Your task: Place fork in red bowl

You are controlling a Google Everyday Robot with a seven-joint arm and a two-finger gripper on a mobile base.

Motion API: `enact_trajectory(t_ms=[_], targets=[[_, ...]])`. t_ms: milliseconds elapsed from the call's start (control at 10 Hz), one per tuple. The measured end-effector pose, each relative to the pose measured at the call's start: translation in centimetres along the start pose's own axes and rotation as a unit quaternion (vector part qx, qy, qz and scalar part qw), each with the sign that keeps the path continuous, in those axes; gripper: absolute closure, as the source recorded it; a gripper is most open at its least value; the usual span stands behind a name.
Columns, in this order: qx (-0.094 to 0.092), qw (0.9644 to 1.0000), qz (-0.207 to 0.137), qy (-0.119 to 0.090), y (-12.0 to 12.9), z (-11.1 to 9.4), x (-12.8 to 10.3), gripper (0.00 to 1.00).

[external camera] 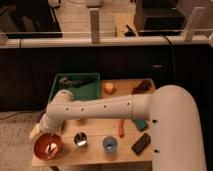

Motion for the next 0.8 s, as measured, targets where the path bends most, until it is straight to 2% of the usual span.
enact_trajectory(t_ms=[800], targets=[[0.000,1.0000,-0.001,-0.002,-0.13,0.22,-0.12,0.20]])
